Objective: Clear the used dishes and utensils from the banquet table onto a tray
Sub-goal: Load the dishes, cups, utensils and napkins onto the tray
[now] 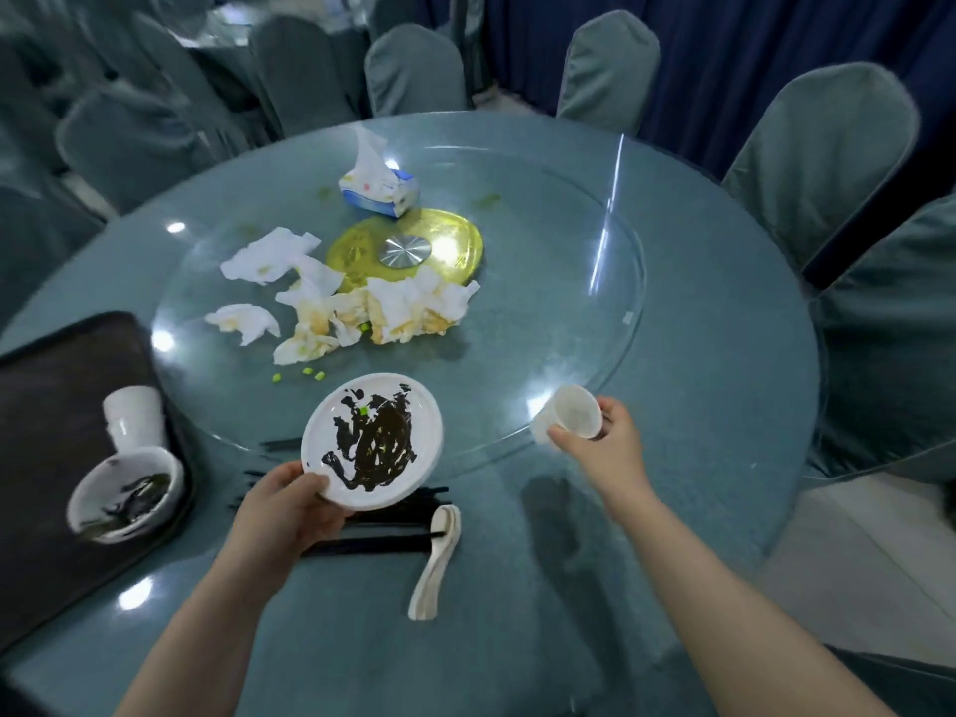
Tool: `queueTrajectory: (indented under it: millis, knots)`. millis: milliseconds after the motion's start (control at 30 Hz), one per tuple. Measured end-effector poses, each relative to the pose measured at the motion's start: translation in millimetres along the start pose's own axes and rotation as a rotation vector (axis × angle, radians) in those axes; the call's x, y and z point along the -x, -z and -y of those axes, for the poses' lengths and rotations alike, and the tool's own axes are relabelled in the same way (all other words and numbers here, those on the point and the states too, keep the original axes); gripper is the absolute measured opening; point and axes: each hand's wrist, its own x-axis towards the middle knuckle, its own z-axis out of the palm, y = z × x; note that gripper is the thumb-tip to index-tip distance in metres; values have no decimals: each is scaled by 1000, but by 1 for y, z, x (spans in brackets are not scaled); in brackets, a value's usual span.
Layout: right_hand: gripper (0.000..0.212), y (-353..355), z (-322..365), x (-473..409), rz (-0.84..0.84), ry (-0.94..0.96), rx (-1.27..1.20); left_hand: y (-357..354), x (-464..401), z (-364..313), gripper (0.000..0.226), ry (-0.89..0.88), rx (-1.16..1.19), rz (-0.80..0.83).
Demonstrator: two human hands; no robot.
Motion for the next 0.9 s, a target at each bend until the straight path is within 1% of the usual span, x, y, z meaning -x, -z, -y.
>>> queueTrajectory:
  millis: [100,300,367,433,533,700,767,833,900]
  knots:
    - [58,-37,27,16,144,54,44,39,-3,-5,9,-28,47,-57]
    - [50,-132,75,46,364,152,82,129,-9,-11,9,-78,141,-163]
    - [52,-168,85,55,430,159,89,162,-14,-9,10,-71,189,-219]
    - [58,-207,91,65,482,155,98,196,-21,-6,7,-63,210,-295]
    - [65,-264,95,79,522,138,117,249,-34,2,7,-43,238,-398]
    - [53,-343,92,90,553,117,159,327,-65,23,8,13,299,-530]
    - [57,-371,90,91,555,104,180,353,-84,32,7,48,336,-581]
    - [61,-395,90,93,557,102,216,374,-103,38,14,85,370,-625]
    - [57,-415,88,95,557,104,229,390,-122,43,17,115,390,-649]
